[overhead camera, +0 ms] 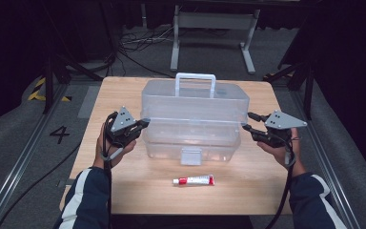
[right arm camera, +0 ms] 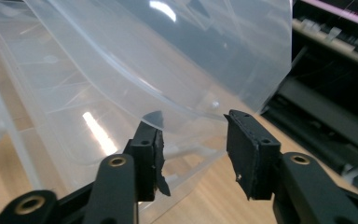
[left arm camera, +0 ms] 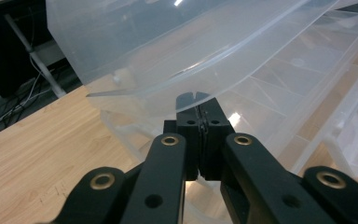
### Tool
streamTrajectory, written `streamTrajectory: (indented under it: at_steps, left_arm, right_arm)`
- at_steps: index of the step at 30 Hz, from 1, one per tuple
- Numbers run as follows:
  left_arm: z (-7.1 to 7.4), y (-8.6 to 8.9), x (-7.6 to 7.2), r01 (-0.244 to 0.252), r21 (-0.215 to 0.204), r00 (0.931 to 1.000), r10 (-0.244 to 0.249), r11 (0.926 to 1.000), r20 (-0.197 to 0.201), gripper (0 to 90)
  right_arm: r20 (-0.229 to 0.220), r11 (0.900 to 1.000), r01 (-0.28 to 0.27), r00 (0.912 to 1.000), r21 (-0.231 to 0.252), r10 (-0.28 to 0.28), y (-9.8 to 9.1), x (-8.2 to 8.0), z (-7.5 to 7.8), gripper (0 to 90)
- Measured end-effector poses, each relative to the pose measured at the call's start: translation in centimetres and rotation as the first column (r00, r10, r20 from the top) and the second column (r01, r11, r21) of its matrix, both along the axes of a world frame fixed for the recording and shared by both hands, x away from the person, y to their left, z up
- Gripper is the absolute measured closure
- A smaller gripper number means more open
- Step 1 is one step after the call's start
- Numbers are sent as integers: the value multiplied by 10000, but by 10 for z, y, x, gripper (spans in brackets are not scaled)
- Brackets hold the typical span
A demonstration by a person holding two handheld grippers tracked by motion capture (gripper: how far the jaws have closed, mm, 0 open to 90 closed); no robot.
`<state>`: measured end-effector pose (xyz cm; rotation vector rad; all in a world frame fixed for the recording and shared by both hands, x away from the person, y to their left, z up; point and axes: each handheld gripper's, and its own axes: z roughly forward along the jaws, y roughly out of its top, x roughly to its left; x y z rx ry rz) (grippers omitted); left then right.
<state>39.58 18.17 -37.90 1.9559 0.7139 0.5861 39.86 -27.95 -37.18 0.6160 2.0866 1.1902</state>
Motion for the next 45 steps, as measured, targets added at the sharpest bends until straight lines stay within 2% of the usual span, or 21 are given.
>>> streamTrajectory:
  at_steps: [6, 8, 9, 11, 15, 19, 22, 26, 30, 34, 37, 45]
  left_arm:
    - [2, 10, -5, -143, -55, 9999, 143, 9999, 21, 830]
    - [2, 11, -6, -182, 28, 9998, 182, 9998, 27, 824]
    - [2, 12, -9, -166, 33, 9999, 166, 9999, -26, 794]
    - [2, 12, -10, -158, 171, 9999, 158, 9997, 4, 767]
    - [1, 13, -17, -8, 120, 9999, 9, 9999, -104, 725]
    - [-2, 12, -29, 389, 331, 9991, -384, 9987, -159, 679]
    - [-5, 8, -37, 667, 337, 9975, -659, 9972, -235, 646]
    - [-7, 2, -44, 1136, 527, 9933, -1123, 9921, -270, 621]
    - [-12, -8, -48, 1591, 832, 9869, -1560, 9838, -421, 597]
    - [-14, -12, -48, 1723, 1026, 9845, -1679, 9797, -503, 593]
    - [-19, -19, -48, 1938, 1295, 9803, -1870, 9724, -628, 591]
    - [-25, -32, -44, 2263, 1600, 9732, -2163, 9608, -780, 591]
  right_arm:
    - [776, 10000, 53, 9970, 77, -59, 2, -4, -2, 694]
    - [833, 9999, 102, 9965, 85, -108, 2, -5, -2, 697]
    - [1028, 9998, 166, 9945, 148, -180, 2, -6, -1, 712]
    - [1086, 9995, 201, 9938, 236, -225, 2, -6, -1, 717]
    - [1366, 9991, 276, 9901, 325, -318, 3, -7, 1, 729]
    - [1677, 9974, 520, 9840, 491, -595, 5, -6, 1, 744]
    - [1807, 9959, 671, 9805, 609, -771, 6, -6, 1, 750]
    - [1958, 9932, 899, 9752, 740, -1029, 8, -5, 2, 760]
    - [2054, 9910, 1030, 9715, 853, -1186, 10, -4, 4, 765]
    - [2022, 9902, 1056, 9717, 913, -1223, 10, -3, 5, 768]
    - [2033, 9875, 1193, 9693, 1029, -1383, 12, 0, 8, 773]
    - [1972, 9807, 1389, 9665, 1374, -1645, 14, 5, 12, 780]
